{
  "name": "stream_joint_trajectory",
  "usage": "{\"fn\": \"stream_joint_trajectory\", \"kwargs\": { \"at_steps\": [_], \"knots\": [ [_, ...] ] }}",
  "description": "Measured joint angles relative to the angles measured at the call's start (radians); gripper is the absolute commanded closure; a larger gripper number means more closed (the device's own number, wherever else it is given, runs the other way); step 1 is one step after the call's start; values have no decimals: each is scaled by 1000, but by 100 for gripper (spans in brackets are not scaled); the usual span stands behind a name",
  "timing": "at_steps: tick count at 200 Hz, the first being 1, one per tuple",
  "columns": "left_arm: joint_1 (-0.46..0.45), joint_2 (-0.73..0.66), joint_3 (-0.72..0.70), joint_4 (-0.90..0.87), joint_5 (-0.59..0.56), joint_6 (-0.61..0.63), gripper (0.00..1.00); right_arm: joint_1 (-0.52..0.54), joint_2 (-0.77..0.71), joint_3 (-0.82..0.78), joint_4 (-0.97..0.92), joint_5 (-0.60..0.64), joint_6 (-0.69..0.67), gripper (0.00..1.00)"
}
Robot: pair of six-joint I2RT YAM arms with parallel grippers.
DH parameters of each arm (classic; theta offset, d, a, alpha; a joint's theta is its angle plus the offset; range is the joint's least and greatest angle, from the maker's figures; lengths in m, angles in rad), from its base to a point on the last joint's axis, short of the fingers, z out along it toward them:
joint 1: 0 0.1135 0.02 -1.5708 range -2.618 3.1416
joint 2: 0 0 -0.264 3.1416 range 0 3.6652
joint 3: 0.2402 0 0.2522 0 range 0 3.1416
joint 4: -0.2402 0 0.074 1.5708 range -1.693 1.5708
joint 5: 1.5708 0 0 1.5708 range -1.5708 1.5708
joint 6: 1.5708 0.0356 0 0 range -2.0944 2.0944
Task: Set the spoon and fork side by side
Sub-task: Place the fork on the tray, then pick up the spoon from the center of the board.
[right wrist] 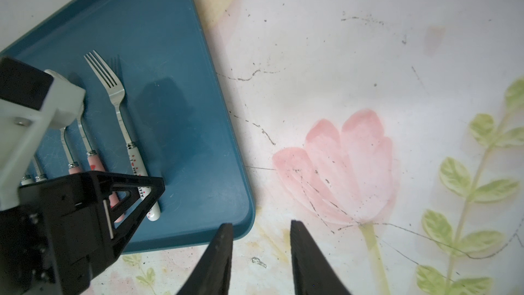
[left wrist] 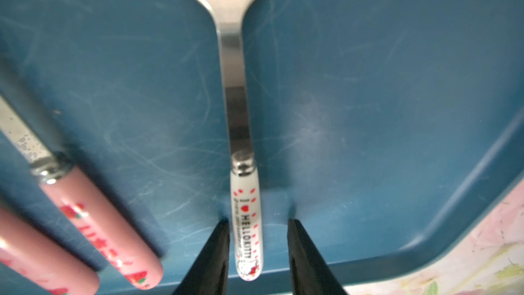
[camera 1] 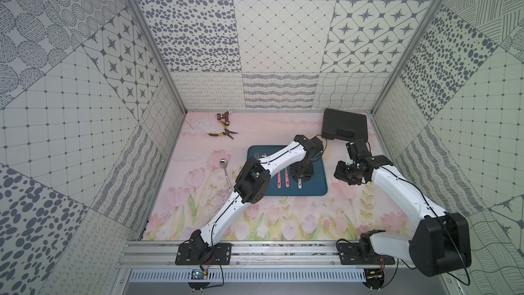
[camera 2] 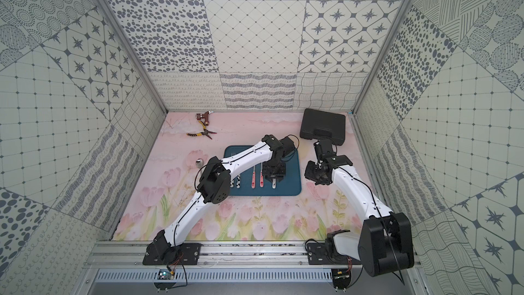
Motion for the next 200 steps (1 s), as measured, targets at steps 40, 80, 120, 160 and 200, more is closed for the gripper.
{"fn": "stream_joint_trajectory", "kwargs": {
  "at_steps": [40,80,120,160,200],
  "knots": [
    [-5,-74,23,-4,-28,5,53,0,-16,0,0,0,0,61],
    [31,-296,-70,7,-82,19,53,0,-16,0,1,-10,0,60],
    [272,-663,-647,96,-93,-10,53,0,-13,0,12,-31,-2,59],
    [438,-816,-949,139,-95,-7,53,2,15,0,24,-51,-6,59],
    [562,-827,-1087,222,-74,3,54,11,27,0,25,-55,-8,59]
  ]
}}
